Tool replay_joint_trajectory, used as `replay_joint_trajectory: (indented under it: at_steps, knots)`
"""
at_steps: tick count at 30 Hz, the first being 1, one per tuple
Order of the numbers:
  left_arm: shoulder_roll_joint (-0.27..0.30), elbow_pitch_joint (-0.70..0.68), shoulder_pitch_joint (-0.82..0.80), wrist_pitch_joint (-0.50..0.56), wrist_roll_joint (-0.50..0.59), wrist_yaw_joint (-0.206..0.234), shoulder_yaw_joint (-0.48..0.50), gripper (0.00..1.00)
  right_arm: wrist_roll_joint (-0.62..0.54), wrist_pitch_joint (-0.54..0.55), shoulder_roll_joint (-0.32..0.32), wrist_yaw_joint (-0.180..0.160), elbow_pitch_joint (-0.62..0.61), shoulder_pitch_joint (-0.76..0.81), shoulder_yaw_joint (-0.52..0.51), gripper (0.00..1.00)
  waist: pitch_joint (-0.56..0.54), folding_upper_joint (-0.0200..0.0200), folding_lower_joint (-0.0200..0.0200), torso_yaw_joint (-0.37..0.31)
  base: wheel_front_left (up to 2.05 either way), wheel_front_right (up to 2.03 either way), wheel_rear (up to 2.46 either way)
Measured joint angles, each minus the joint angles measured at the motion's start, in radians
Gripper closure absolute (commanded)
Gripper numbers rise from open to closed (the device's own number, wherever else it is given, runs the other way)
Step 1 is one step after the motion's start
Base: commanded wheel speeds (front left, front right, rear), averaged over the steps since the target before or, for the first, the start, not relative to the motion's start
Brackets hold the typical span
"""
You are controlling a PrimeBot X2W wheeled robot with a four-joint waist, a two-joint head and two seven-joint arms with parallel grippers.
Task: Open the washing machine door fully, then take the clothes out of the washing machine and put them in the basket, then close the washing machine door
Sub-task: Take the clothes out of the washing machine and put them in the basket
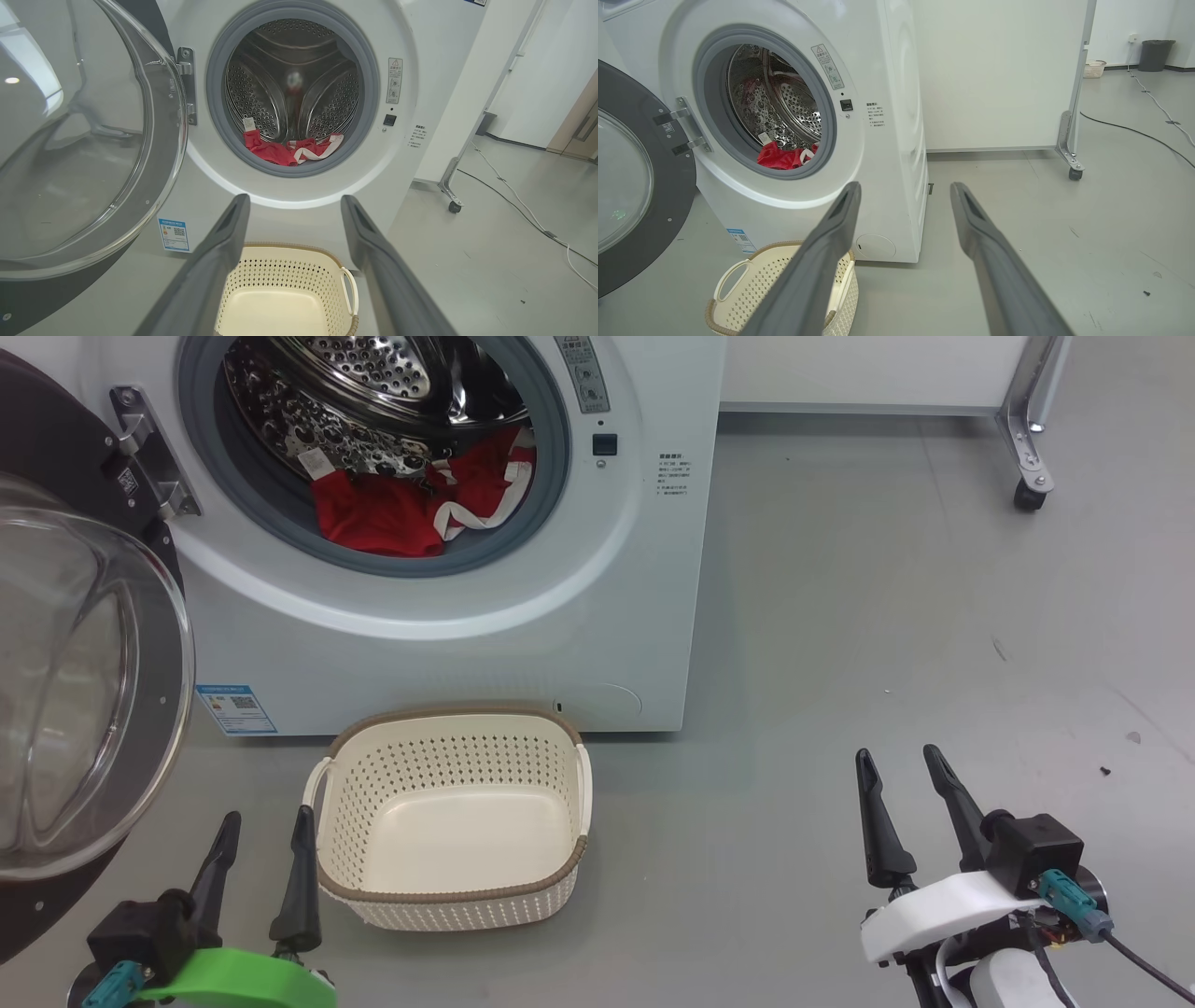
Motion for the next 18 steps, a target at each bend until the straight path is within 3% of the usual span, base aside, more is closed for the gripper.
replay_joint_trajectory:
  at_steps: [18]
  knots:
    - [0.008, -0.004, 0.000, 0.000, 0.011, 0.004, -0.002, 0.00, -0.006, 0.000, 0.001, 0.000, 0.004, 0.000, 0.000, 0.00, 0.004, 0.0000, 0.0001, 0.007, 1.04, -1.08, 0.04]
